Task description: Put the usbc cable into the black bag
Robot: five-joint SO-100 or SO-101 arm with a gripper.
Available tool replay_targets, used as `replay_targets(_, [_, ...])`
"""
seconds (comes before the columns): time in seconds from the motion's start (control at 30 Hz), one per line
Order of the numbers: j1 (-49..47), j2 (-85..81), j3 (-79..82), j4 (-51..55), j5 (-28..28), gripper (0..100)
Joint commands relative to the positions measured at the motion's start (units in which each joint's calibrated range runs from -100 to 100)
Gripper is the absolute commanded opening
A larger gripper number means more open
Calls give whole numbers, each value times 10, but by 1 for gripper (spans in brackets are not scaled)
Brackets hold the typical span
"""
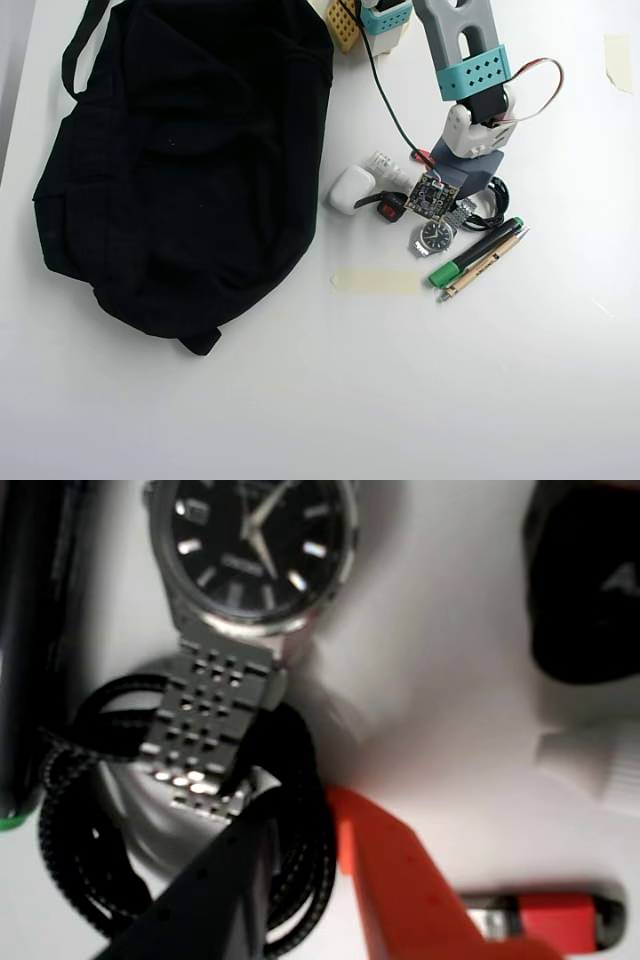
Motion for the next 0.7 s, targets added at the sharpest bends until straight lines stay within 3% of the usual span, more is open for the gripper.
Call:
replay_targets(0.0, [-8,-4,-3,5,2,2])
replay_targets(0.3, [18,-58,-15,21,38,2])
replay_targets(0.67, [60,-205,-20,122,114,2])
